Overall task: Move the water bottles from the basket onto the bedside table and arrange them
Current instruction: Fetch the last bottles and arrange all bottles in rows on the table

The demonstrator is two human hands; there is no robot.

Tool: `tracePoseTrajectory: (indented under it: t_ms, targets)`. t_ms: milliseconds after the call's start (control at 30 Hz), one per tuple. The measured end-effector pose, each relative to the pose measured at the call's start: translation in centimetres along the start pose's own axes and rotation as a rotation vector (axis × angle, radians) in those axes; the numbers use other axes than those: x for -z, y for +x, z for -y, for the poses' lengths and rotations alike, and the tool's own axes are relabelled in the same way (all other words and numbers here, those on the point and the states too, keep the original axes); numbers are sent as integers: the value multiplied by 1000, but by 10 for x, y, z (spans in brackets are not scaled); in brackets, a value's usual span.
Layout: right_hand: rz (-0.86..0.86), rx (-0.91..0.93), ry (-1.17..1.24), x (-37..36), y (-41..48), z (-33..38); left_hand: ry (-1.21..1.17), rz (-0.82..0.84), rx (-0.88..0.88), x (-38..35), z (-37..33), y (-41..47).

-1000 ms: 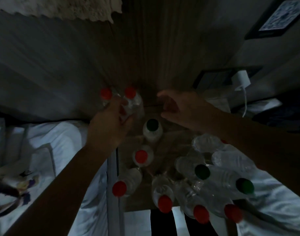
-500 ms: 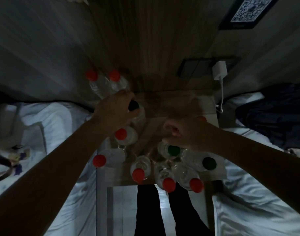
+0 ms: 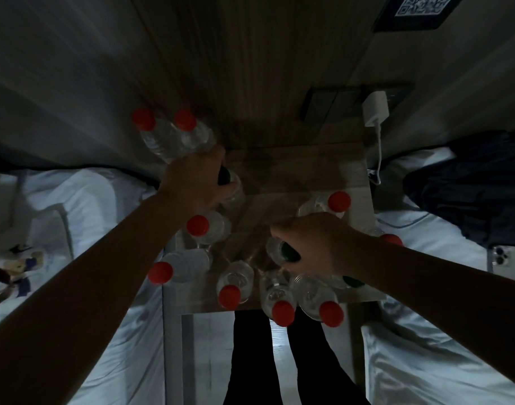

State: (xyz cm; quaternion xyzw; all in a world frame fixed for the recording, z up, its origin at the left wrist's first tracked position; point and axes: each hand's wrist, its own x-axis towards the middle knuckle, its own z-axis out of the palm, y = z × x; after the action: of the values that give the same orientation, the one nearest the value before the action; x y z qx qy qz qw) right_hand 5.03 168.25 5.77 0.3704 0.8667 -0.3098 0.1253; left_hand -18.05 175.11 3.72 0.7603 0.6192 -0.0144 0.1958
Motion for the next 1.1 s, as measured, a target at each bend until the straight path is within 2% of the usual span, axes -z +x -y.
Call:
tracePoseTrajectory:
  t_ms: [100, 200, 300, 433, 600, 800, 1100]
  targets:
    - [-18, 8, -9, 3, 4, -2, -14, -16, 3, 0, -1, 2]
    - [-71, -85, 87, 12, 12, -10, -66, -38, -8, -1, 1, 3]
    - [-169, -152, 145, 25, 28, -22, -103, -40, -44, 5, 3, 12]
    - [-345, -168, 81, 51, 51, -34, -150, -78, -161, 20, 2, 31]
    - [-372, -196, 87, 76, 81, -53, -108, -140, -195, 30, 0, 47]
    - [-442, -174, 183, 83, 118, -72, -86, -115, -184, 32, -2, 69]
    - [-540, -185, 52, 80, 137, -84, 71, -87, -224, 37, 6, 78]
